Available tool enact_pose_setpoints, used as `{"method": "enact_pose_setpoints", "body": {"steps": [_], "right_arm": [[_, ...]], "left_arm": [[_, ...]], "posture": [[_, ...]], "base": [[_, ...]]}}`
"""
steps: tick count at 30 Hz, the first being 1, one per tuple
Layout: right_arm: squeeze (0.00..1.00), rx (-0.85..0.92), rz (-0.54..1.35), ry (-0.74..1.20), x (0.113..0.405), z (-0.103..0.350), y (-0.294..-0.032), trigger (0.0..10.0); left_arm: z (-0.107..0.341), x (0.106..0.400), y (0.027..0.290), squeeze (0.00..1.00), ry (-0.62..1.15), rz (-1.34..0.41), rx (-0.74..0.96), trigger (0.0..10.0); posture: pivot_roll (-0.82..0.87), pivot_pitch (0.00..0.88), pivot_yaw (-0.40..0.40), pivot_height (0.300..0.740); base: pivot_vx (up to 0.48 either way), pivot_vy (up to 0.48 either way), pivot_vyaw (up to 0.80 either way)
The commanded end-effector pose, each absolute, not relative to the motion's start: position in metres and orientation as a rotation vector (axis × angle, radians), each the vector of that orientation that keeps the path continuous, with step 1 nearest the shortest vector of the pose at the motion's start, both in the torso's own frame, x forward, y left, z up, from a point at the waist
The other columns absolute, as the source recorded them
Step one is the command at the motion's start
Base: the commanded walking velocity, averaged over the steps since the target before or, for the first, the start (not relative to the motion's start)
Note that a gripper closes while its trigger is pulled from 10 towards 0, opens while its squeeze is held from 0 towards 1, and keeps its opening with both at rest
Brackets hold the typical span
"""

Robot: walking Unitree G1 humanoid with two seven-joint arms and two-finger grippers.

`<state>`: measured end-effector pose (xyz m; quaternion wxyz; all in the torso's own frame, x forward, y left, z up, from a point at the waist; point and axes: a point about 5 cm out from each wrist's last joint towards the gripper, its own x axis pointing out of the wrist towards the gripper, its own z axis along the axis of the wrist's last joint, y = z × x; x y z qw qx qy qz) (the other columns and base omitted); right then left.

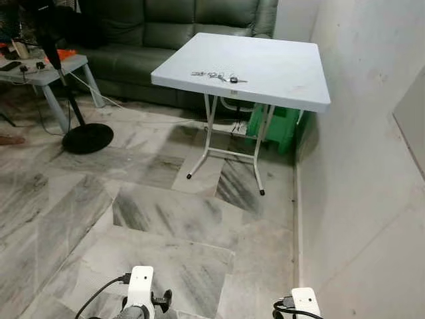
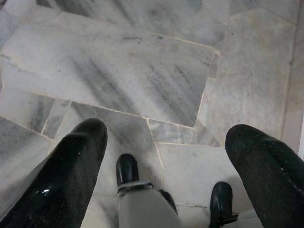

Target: Hang keys on a hook

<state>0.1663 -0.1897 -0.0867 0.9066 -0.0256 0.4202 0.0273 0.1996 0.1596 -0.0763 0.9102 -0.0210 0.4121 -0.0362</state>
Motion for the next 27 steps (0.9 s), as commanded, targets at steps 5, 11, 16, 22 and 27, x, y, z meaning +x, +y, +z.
{"method": "enact_pose_setpoints", "body": {"steps": [5, 11, 16, 22, 27], "right_arm": [[0.00, -0.036, 0.059, 0.856, 0.1687, -0.0858, -0.1872, 10.0], [0.00, -0.034, 0.059, 0.855, 0.1686, -0.0858, -0.1869, 10.0], [0.00, -0.034, 0.061, 0.854, 0.1685, -0.0858, -0.1868, 10.0], [0.00, -0.033, 0.061, 0.853, 0.1687, -0.0856, -0.1870, 10.0], [0.00, -0.034, 0.062, 0.850, 0.1693, -0.0853, -0.1873, 10.0]], "left_arm": [[-0.0746, 0.2026, 0.1609, 0.00, 0.841, -0.074, -0.045, 10.0], [-0.0744, 0.2031, 0.1602, 0.00, 0.840, -0.074, -0.044, 10.0], [-0.0743, 0.2033, 0.1596, 0.00, 0.840, -0.075, -0.046, 10.0], [-0.0744, 0.2031, 0.1593, 0.00, 0.840, -0.075, -0.046, 10.0], [-0.0743, 0.2032, 0.1590, 0.00, 0.839, -0.074, -0.048, 10.0]], "posture": [[-0.01, 0.000, -0.045, 0.740], [-0.01, 0.000, -0.045, 0.740], [-0.01, 0.000, -0.046, 0.740], [-0.01, 0.000, -0.047, 0.740], [-0.01, 0.000, -0.049, 0.740]], "base": [[0.000, 0.257, 0.00], [0.000, 0.284, 0.00], [0.000, 0.353, 0.00], [0.000, 0.367, 0.00], [0.000, 0.368, 0.00]]}}
